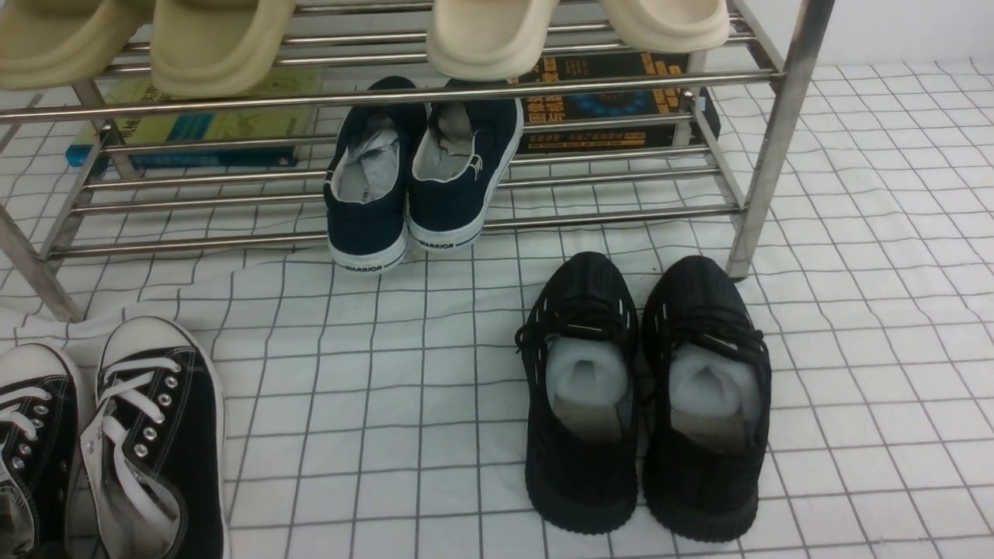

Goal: Take the shoes off the shelf with your hand from the white checkered tablecloth.

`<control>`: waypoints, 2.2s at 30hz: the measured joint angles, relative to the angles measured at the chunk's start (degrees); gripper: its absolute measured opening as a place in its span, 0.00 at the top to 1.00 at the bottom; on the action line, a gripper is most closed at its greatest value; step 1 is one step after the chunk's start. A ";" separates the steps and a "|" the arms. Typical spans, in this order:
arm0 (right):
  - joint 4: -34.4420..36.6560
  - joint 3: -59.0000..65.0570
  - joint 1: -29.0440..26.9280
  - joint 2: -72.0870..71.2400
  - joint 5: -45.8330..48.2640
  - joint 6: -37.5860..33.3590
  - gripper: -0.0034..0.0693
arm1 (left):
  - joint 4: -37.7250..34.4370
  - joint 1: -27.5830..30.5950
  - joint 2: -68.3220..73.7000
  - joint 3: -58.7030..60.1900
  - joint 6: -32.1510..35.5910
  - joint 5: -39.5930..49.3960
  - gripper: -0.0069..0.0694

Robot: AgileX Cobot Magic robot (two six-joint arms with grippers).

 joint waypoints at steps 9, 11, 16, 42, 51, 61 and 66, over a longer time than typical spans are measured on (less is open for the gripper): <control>0.00 0.00 0.00 0.00 0.00 0.00 0.62 | -0.19 0.00 0.00 0.00 0.13 0.00 0.83; 0.00 0.00 0.00 0.00 0.00 0.00 0.62 | -0.24 0.00 0.00 0.00 0.40 0.00 0.83; 0.00 0.00 0.00 0.00 0.00 0.00 0.62 | -0.57 0.00 0.00 0.00 3.87 0.00 0.82; 0.00 0.00 0.00 0.00 0.00 0.00 0.62 | -0.95 0.00 0.00 -0.05 7.56 0.00 0.79; 0.00 0.00 0.00 0.00 0.00 0.00 0.62 | -0.95 0.00 0.00 -0.05 7.56 0.00 0.78; 0.00 0.00 0.00 0.00 0.00 0.00 0.62 | -0.95 0.00 0.00 -0.05 7.56 0.00 0.77; 0.00 0.00 0.00 0.00 0.00 0.00 0.62 | -0.95 0.00 0.00 -0.05 7.56 0.05 0.77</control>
